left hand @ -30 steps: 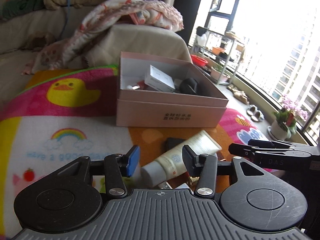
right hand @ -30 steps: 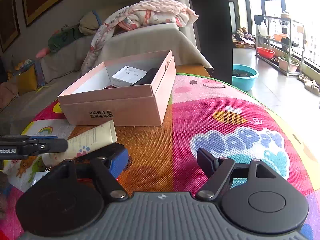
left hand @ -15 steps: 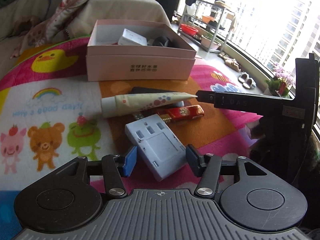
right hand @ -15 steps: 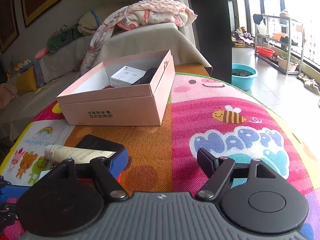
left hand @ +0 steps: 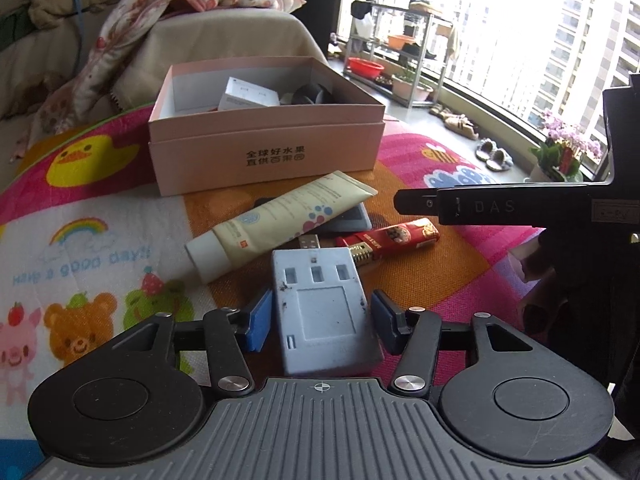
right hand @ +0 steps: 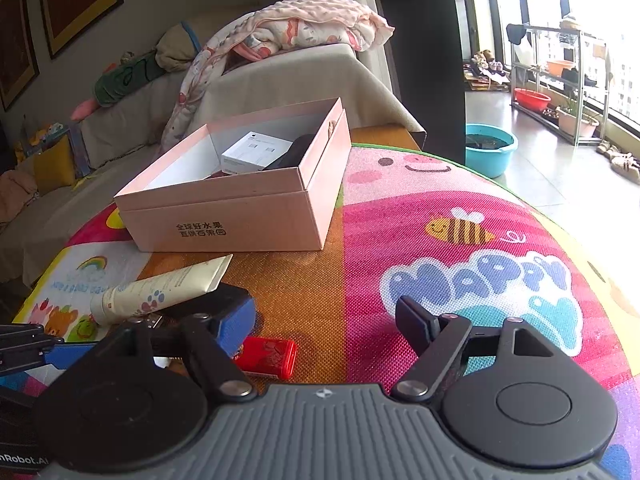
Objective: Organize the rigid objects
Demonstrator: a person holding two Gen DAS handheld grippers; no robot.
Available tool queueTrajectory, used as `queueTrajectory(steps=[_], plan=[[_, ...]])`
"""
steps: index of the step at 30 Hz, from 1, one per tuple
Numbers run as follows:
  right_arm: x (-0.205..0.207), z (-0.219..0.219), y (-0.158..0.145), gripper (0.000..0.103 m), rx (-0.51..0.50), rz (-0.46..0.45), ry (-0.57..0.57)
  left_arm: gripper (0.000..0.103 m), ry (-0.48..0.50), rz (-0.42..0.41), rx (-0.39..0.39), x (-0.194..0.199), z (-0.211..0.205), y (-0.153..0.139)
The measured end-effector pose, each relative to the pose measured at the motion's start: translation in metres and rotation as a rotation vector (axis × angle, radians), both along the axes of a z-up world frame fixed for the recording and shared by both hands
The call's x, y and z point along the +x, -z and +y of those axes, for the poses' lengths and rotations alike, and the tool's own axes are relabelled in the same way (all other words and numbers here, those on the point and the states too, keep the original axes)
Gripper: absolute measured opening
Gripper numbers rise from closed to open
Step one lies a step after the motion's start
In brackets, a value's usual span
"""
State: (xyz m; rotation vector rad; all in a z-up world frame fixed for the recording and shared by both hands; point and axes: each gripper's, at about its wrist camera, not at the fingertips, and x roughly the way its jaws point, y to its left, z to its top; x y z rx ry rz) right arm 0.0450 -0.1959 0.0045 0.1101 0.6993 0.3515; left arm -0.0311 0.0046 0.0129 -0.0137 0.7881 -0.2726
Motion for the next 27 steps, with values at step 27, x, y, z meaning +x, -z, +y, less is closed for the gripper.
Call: queueTrajectory(steps=[27], plan=[[-0.013, 0.091, -0.048, 0.083, -0.106, -0.076, -0.335, 0.054, -0.209, -0.113, -0.178, -0.032, 0.089, 0.013]])
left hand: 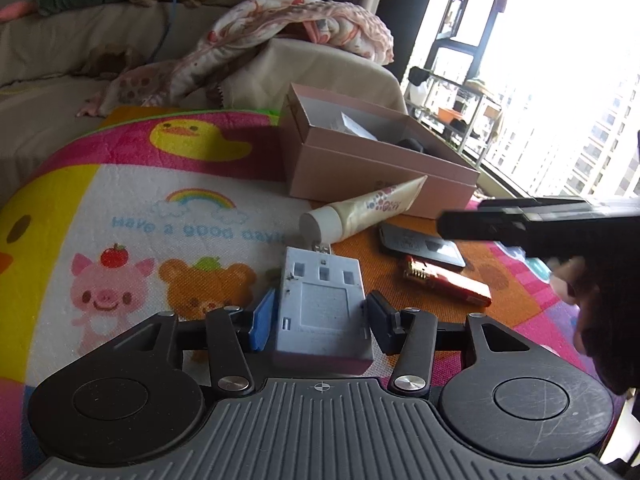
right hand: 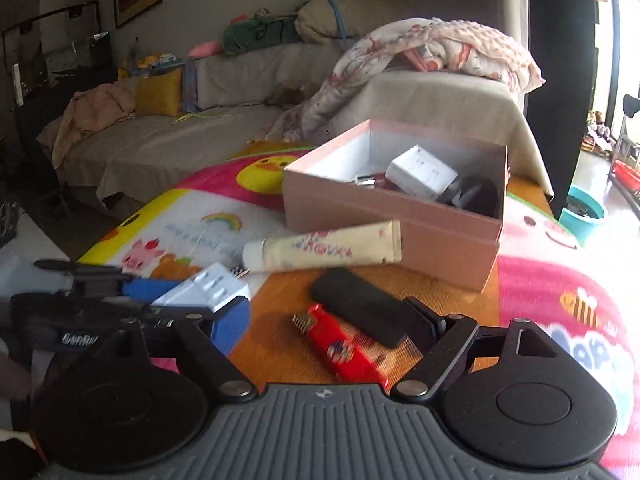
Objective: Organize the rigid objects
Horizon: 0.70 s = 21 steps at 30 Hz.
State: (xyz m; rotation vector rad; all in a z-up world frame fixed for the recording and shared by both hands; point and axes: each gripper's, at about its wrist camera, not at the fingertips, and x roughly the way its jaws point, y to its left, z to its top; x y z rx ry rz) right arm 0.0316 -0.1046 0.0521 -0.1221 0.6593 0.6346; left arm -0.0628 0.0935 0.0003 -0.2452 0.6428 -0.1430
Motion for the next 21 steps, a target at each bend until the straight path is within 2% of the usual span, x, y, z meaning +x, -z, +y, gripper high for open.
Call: queueTrajectory(steps=[4, 6, 8, 9, 10, 11, 12, 15, 17, 18, 21], plan=[[0.042, 0.020, -0.002, 0.083, 0.052, 0.035, 0.126, 0.054, -0.009, -0.008, -0.012, -0.002, 0.001, 0.001], [0.055, 0.028, 0.002, 0.082, 0.031, 0.030, 0.190, 0.054, -0.010, -0.010, -0.019, -0.002, 0.002, 0.002], [0.055, 0.031, 0.005, 0.077, 0.010, 0.006, 0.210, 0.054, -0.012, -0.013, -0.035, -0.002, 0.005, 0.002], [0.052, 0.031, 0.007, 0.072, -0.010, -0.003, 0.200, 0.054, -0.013, -0.015, -0.049, -0.002, 0.007, 0.003], [0.052, 0.029, 0.010, 0.053, -0.027, 0.018, 0.175, 0.054, -0.015, -0.015, -0.060, -0.002, 0.008, 0.003], [0.053, 0.026, 0.013, 0.045, -0.033, 0.051, 0.157, 0.054, -0.016, -0.016, -0.074, -0.002, 0.010, 0.004], [0.054, 0.021, 0.018, 0.042, -0.032, 0.090, 0.157, 0.054, -0.018, -0.017, -0.085, -0.002, 0.012, 0.004], [0.050, 0.003, 0.028, 0.041, -0.012, 0.121, 0.174, 0.054, -0.021, -0.019, -0.106, -0.003, 0.014, 0.005], [0.047, -0.007, 0.033, 0.039, -0.014, 0.179, 0.172, 0.054, -0.022, -0.019, -0.109, -0.002, 0.014, 0.005], [0.042, -0.014, 0.035, 0.038, 0.016, 0.187, 0.174, 0.054, -0.022, -0.018, -0.108, -0.002, 0.014, 0.005], [0.023, -0.023, 0.034, 0.038, 0.028, 0.214, 0.136, 0.054, -0.023, -0.018, -0.104, -0.002, 0.013, 0.005]])
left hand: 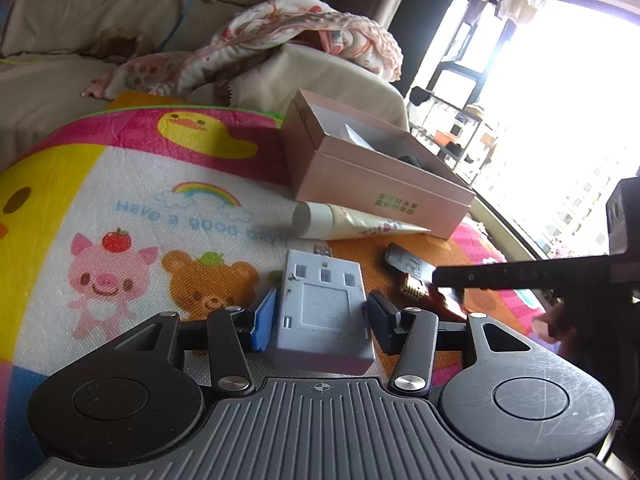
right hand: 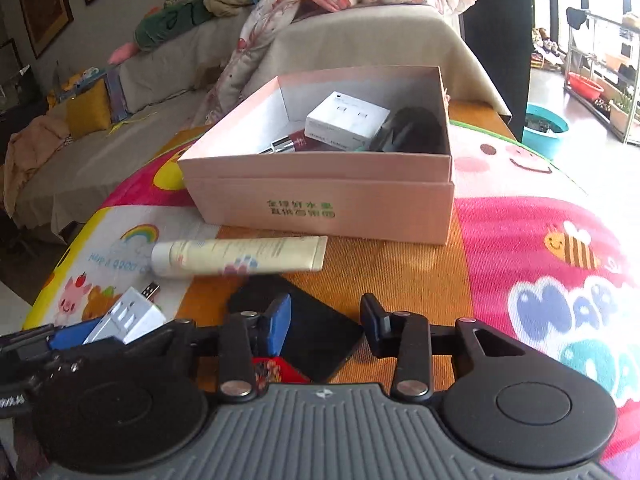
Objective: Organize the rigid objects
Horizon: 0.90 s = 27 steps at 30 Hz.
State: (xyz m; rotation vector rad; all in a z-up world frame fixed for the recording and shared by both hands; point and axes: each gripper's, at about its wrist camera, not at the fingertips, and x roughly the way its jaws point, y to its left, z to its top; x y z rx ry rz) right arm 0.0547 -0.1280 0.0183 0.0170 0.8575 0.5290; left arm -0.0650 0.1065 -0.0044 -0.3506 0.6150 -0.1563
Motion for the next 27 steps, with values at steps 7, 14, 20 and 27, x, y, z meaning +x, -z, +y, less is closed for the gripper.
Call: queueTrajectory(steps=[7, 14, 20, 27], plan=[[-0.041, 0.000, -0.004, 0.039, 0.050, 0.011, -0.156, 0.054, -0.003, 0.002, 0.017, 0.000, -0.003, -0.001], [-0.042, 0.023, 0.002, 0.053, -0.066, -0.105, -0.130, 0.054, -0.004, 0.002, 0.031, 0.000, -0.004, -0.001], [-0.031, 0.042, -0.014, 0.056, -0.050, -0.197, -0.162, 0.054, -0.004, 0.000, 0.027, 0.000, -0.004, -0.001], [0.009, 0.095, -0.018, 0.072, -0.185, -0.291, -0.396, 0.054, -0.006, -0.002, 0.006, -0.001, 0.000, 0.000]])
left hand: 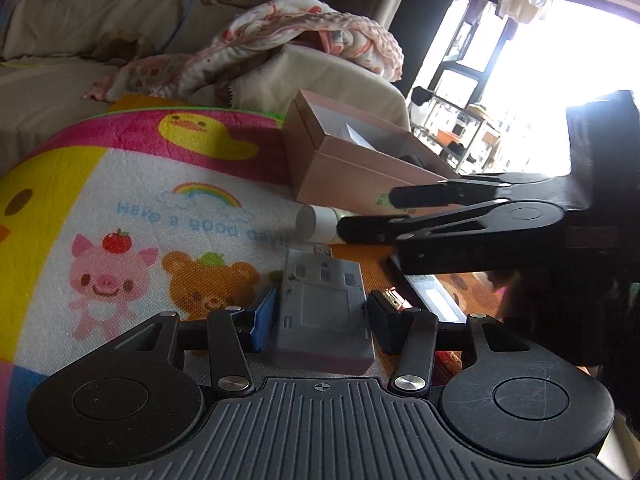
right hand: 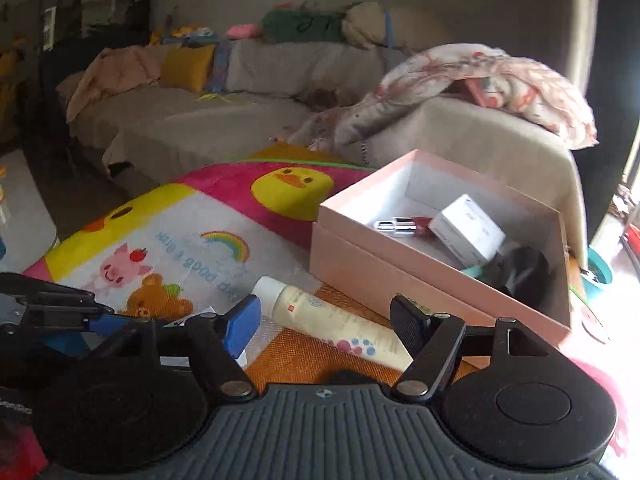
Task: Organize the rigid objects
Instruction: 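Grasp the white cream tube with the right gripper while the left holds the power bank, then carry the power bank and cream tube over the pink box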
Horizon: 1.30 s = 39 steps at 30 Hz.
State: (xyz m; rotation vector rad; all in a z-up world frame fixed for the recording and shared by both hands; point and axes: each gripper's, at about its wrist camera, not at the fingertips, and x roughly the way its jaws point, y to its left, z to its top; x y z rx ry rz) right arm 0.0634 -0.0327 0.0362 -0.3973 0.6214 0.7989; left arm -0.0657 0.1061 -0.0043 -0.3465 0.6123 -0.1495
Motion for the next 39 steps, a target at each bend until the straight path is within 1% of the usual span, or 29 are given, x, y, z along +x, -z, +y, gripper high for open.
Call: queueTrajectory(steps=[3, 5, 6, 7, 8, 10, 11, 12, 13, 15, 18, 21, 23, 24, 25, 26, 29, 32, 35, 36, 37, 39], plan=[[0.012, 0.012, 0.017, 0.072, -0.100, -0.010, -0.038, 0.054, 0.000, -0.002, -0.018, 0.000, 0.002, 0.001], [0.015, 0.003, 0.020, 0.069, -0.055, 0.028, -0.027, 0.054, -0.001, -0.002, -0.032, 0.000, 0.004, 0.001], [0.015, -0.004, 0.020, 0.061, -0.040, 0.054, -0.018, 0.054, -0.001, -0.003, -0.038, -0.001, 0.005, 0.002], [0.013, -0.010, 0.018, 0.050, -0.030, 0.062, -0.004, 0.054, -0.002, -0.003, -0.041, -0.001, 0.005, 0.002], [0.010, -0.019, 0.017, 0.046, -0.022, 0.073, 0.017, 0.054, -0.002, -0.004, -0.042, -0.001, 0.005, 0.001], [0.004, -0.039, 0.017, 0.033, -0.013, 0.092, 0.065, 0.054, -0.002, -0.004, -0.038, -0.001, 0.005, 0.001], [0.000, -0.050, 0.018, 0.031, -0.010, 0.102, 0.090, 0.054, -0.002, -0.003, -0.030, 0.000, 0.003, 0.001], [-0.004, -0.061, 0.019, 0.026, -0.007, 0.115, 0.119, 0.054, 0.001, -0.002, -0.019, 0.000, 0.002, 0.000], [-0.009, -0.071, 0.019, 0.024, 0.000, 0.118, 0.136, 0.054, 0.006, -0.001, -0.006, 0.001, 0.000, 0.000], [-0.024, -0.088, 0.017, 0.024, -0.001, 0.124, 0.150, 0.054, 0.024, 0.001, 0.009, 0.005, -0.005, -0.001], [-0.040, -0.101, 0.013, 0.024, 0.017, 0.162, 0.121, 0.054, 0.045, 0.003, 0.048, 0.013, -0.015, -0.002], [-0.046, -0.105, 0.002, 0.026, 0.067, 0.136, 0.133, 0.054, 0.056, 0.006, 0.110, 0.018, -0.027, -0.003], [-0.041, -0.103, -0.005, 0.034, 0.112, 0.133, 0.150, 0.054, 0.061, 0.007, 0.138, 0.018, -0.031, -0.003], [-0.037, -0.101, -0.007, 0.041, 0.130, 0.130, 0.160, 0.054, 0.063, 0.006, 0.144, 0.019, -0.031, -0.003], [-0.030, -0.095, -0.009, 0.046, 0.144, 0.124, 0.173, 0.054, 0.064, 0.006, 0.145, 0.019, -0.031, -0.003], [-0.024, -0.089, -0.008, 0.047, 0.151, 0.122, 0.174, 0.054, 0.066, 0.006, 0.143, 0.019, -0.031, -0.003], [-0.001, -0.066, 0.002, 0.047, 0.133, 0.151, 0.165, 0.054, 0.078, 0.009, 0.151, 0.018, -0.031, -0.004], [0.014, -0.049, 0.018, 0.047, 0.085, 0.205, 0.141, 0.055, 0.107, 0.022, 0.204, 0.019, -0.036, -0.007], [0.006, -0.044, 0.019, 0.047, 0.042, 0.165, 0.102, 0.054, 0.130, 0.040, 0.268, 0.024, -0.044, -0.009], [0.002, -0.043, 0.018, 0.041, 0.024, 0.152, 0.094, 0.054, 0.138, 0.044, 0.289, 0.026, -0.047, -0.009], [-0.001, -0.043, 0.017, 0.037, 0.010, 0.144, 0.090, 0.054, 0.145, 0.046, 0.307, 0.028, -0.050, -0.009], [-0.007, -0.048, 0.016, 0.037, -0.002, 0.137, 0.092, 0.054, 0.155, 0.046, 0.345, 0.029, -0.055, -0.008]])
